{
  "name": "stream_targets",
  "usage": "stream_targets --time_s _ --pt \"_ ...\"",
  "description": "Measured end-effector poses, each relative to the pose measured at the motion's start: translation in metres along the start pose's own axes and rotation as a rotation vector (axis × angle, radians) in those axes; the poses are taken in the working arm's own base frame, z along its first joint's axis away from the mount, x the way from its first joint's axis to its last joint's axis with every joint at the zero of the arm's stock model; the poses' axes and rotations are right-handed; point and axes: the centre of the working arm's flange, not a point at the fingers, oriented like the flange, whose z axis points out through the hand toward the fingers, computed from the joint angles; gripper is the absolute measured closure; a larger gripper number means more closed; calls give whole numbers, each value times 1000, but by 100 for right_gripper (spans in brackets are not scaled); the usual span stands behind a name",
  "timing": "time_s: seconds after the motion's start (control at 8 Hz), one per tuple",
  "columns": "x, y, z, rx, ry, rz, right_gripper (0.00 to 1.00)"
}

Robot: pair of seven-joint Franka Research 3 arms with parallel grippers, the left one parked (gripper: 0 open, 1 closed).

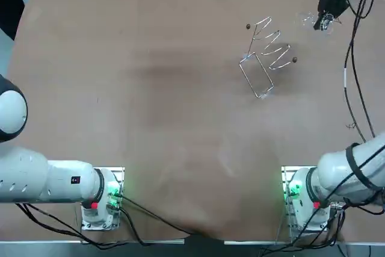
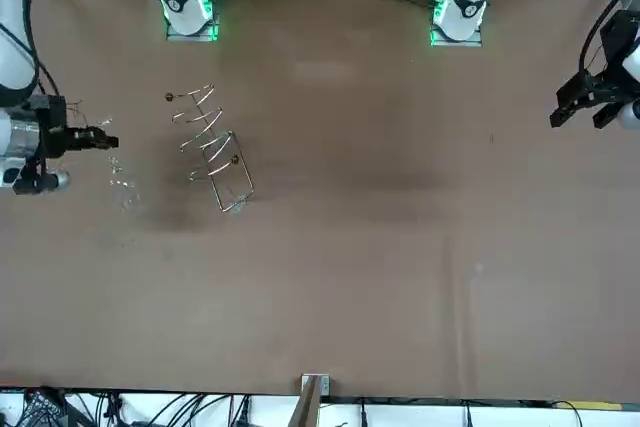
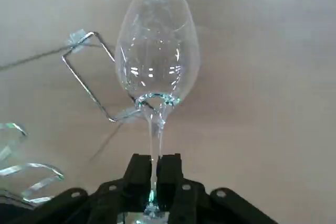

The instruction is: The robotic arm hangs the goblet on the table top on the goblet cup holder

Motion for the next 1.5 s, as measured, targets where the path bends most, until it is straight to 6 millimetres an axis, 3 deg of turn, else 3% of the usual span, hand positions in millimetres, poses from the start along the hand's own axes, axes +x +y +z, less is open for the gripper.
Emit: stream_targets --time_s 0.5,1.0,1.25,1.5 --pt "33 -34 8 127 -63 274 89" --pt "39 -88 29 163 -124 389 89" --pt "43 -101 47 145 -155 429 89" --pt "43 -108 51 139 -164 460 89"
